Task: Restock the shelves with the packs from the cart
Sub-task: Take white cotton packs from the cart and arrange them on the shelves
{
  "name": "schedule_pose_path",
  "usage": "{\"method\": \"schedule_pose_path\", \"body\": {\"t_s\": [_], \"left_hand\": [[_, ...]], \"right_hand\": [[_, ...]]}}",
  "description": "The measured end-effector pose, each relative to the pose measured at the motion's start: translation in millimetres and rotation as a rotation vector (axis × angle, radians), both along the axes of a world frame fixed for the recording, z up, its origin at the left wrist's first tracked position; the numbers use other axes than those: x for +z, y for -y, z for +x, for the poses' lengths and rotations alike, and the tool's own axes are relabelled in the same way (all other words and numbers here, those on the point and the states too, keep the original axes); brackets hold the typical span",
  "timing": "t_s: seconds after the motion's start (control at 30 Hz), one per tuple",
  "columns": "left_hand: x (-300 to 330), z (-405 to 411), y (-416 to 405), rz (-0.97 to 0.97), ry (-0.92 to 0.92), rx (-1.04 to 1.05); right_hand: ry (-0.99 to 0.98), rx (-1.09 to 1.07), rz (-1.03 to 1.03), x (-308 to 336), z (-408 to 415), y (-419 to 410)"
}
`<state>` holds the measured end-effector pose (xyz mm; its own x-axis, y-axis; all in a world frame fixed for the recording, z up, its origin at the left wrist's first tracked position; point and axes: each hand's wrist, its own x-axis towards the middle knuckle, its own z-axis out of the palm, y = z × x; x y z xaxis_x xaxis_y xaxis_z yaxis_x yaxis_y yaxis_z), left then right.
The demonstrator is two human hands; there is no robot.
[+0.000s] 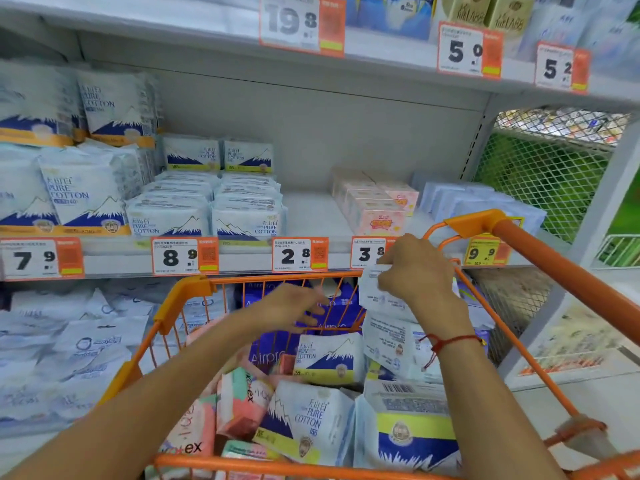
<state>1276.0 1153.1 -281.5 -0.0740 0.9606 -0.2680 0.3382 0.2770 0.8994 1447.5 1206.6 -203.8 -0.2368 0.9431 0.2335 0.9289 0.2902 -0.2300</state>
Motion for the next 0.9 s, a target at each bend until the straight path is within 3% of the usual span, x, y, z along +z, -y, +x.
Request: {"method": "schedule_pose_path", "body": {"t_s": [0.07,0.13,0.2,0.3,0.4,0.5,0.53,0.67,0.77,0.8,0.9], "left_hand": [[19.2,-13.2,4.4,-0.139,0.366,0.078],[33.0,-27.8,11.3,-0.210,0.516,0.007],[41.7,-34.8,20.5,-0.219,0.526,-0.068],[45.6,-36.5,30.6,-0.161,0.405,-0.056],[45.8,-40.9,37.4,-0.100,0.329,-0.068],[51.5,-46.8,43.7,-0.016,0.342,-0.079],[53.1,-49.3,43.9,0.007,0.368,-0.071],[61.6,-51.5,45.5,0.137,0.603,-0.001],[67.5,-40.5,44.1,0.276,0.780,0.098],[66.0,-37.1,43.5,0.288,0.701,0.078],[63.4,-36.6,45.0,0.221,0.113,-0.001]], "right_hand": [[-0.178,0.151,-0.051,7.3,6.4,-2.4],[-0.401,0.450,-0.186,15.6,5.4,7.1],[-0.506,0.725,-0.294,15.1,-3.5,21.5],[-0.527,0.844,-0.341,5.7,-12.4,30.6],[-0.650,0.826,-0.473,5.3,-11.0,26.0],[-0.812,0.532,-0.312,1.8,-13.5,13.6],[-0.838,0.454,-0.360,0.9,-12.8,10.8],[-0.922,0.470,-1.018,-5.5,-10.2,12.2],[-0.944,0.536,-1.053,-8.7,-14.8,20.4],[-1.016,0.541,-1.002,-8.4,-16.2,21.0],[-1.127,0.521,-0.812,-5.7,-16.1,20.3]]}}
